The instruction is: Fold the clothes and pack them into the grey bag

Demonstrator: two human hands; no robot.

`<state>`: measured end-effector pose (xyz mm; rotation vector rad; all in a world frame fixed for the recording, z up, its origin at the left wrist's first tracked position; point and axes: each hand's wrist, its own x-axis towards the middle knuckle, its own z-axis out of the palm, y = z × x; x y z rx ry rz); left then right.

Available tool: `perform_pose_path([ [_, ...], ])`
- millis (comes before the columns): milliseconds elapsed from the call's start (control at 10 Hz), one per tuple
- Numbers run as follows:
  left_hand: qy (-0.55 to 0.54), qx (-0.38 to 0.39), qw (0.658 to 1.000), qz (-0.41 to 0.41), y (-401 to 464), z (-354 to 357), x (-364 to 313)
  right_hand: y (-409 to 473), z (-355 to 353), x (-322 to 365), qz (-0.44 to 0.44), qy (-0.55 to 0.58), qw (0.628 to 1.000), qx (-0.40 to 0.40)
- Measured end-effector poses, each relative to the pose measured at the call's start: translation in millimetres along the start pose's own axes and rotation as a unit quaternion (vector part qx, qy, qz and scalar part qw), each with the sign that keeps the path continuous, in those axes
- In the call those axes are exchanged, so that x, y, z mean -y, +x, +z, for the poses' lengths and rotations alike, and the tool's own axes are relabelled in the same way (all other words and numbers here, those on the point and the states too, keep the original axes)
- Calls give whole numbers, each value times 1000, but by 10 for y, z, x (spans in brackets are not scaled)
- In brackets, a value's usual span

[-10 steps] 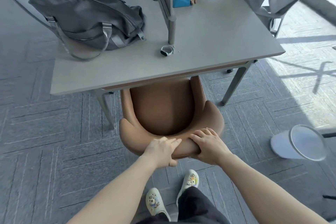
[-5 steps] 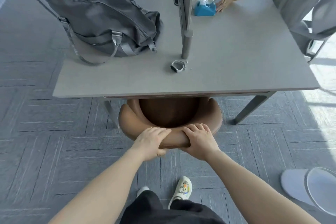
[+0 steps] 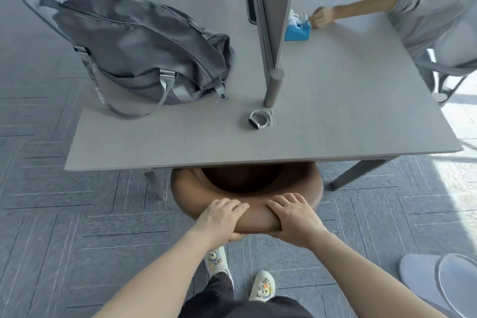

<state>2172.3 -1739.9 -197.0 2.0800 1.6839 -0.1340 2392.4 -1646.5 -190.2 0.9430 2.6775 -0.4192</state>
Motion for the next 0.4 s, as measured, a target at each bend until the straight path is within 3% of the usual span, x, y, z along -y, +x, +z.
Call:
perform_pose_path([
  [200,-15,24,1000,-5,-22,-79,-20,-32,-81,61,30,13,999,36],
  [300,-56,27,998,-1,-34,-295,16,-31,-283,131,46,80,994,66],
  [400,-114,-46,992,-18,-282,-320,13,-172,-568,194,98,220,971,6],
])
